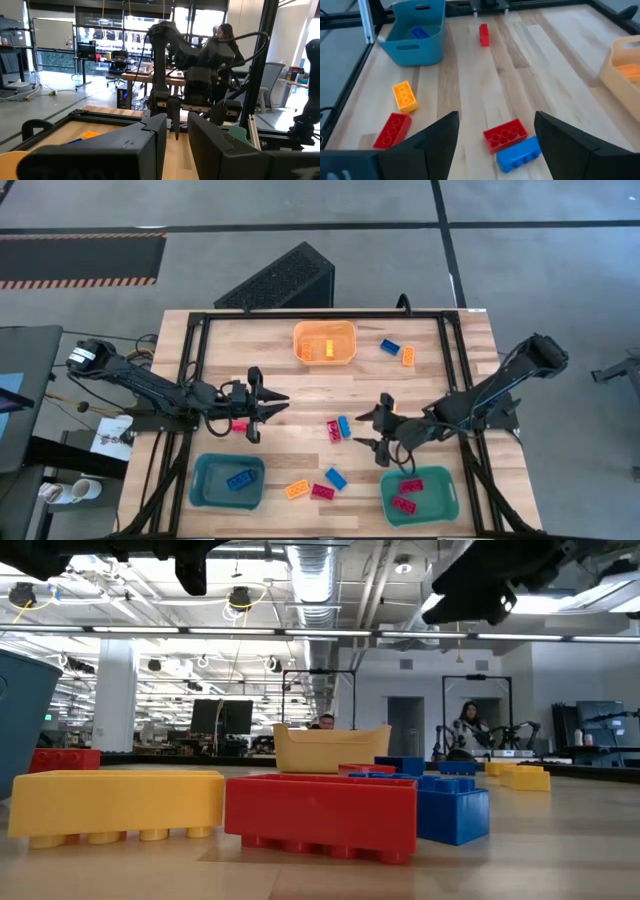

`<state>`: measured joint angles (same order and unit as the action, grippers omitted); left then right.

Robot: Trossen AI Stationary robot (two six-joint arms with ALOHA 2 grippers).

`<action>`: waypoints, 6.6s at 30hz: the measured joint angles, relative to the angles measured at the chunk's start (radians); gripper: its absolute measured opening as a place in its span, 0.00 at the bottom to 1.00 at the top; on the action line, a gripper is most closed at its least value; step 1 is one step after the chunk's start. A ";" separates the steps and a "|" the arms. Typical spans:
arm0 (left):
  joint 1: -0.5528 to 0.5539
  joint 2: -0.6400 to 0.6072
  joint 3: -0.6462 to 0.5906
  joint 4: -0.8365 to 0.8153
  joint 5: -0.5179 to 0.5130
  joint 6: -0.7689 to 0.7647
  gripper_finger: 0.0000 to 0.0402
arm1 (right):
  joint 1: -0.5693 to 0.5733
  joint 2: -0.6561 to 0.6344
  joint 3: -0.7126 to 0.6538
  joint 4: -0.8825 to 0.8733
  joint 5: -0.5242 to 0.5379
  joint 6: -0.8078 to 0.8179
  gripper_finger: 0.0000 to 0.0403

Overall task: Sort & place blocks by color
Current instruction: Put the blue game piece into the blue bin

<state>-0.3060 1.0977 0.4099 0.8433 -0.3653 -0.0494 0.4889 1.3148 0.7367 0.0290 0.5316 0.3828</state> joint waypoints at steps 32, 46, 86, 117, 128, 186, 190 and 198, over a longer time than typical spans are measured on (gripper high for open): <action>0.149 0.000 0.000 -0.203 0.027 -0.040 0.15 | -0.437 0.000 -0.137 0.407 -0.582 -0.340 0.70; 0.171 0.000 -0.033 -0.214 0.027 -0.121 0.15 | -0.452 0.159 -0.136 0.530 -0.666 -0.353 0.70; 0.170 0.240 -0.013 0.029 0.095 -0.218 0.15 | -0.438 0.228 -0.136 0.606 -0.736 -0.278 0.70; 0.170 0.240 -0.013 0.031 0.093 -0.224 0.15 | -0.437 0.227 -0.120 0.608 -0.705 -0.224 0.70; 0.170 0.240 -0.013 0.031 0.093 -0.199 0.16 | -0.437 0.227 -0.119 0.608 -0.706 -0.223 0.70; 0.159 0.272 0.323 -0.750 0.274 -0.357 0.39 | -0.320 -0.290 -0.118 0.231 -0.726 -0.358 0.70; 0.133 0.335 0.334 -0.697 0.313 -0.365 0.39 | -0.280 -0.333 -0.119 0.215 -0.688 -0.358 0.70; 0.045 0.464 0.491 -0.697 0.308 -0.331 0.39 | -0.203 -0.361 -0.119 0.213 -0.604 -0.365 0.70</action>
<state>-0.2606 1.5620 0.9005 0.1463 -0.0574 -0.3802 0.2856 0.9539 0.6177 0.2422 -0.0720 0.0174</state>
